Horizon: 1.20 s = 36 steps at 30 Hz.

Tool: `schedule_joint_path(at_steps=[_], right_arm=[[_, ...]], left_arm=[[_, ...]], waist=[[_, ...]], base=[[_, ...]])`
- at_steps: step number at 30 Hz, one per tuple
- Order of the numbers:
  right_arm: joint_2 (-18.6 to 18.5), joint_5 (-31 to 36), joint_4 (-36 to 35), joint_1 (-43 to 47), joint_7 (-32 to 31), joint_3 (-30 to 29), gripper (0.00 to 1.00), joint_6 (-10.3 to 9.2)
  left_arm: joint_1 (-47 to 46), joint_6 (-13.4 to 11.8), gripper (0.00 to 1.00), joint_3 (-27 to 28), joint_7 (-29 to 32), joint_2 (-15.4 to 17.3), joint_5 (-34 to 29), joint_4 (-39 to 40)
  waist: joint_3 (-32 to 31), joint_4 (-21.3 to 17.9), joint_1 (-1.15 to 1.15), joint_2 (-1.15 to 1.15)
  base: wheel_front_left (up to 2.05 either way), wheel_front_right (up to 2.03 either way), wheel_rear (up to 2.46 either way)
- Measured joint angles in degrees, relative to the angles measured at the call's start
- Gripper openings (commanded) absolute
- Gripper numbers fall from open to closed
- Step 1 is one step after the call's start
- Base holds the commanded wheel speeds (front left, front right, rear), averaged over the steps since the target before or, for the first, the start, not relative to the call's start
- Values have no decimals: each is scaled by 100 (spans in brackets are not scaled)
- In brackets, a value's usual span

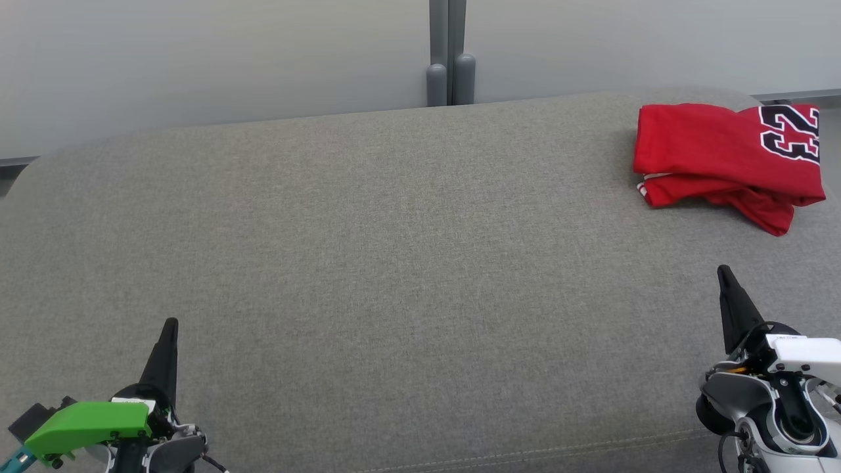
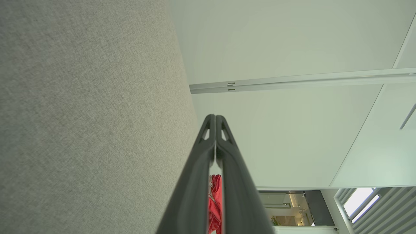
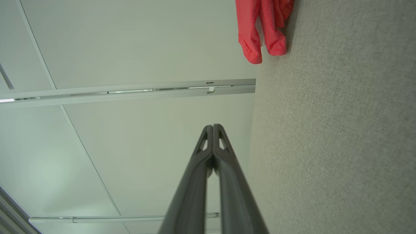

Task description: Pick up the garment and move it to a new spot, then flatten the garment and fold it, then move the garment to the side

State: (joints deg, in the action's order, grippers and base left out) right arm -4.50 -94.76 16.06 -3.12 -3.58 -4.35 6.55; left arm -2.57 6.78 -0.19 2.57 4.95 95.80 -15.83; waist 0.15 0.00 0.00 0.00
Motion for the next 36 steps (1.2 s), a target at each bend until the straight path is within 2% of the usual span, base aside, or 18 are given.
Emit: schedule_joint_path(at_steps=[36], right_arm=[[8,0,9,-2,-2,-19,0,25]], left_arm=[[-43,25,0,15,18,-1,0,-12]], waist=[[-1,0,0,0]], base=[[0,0,0]])
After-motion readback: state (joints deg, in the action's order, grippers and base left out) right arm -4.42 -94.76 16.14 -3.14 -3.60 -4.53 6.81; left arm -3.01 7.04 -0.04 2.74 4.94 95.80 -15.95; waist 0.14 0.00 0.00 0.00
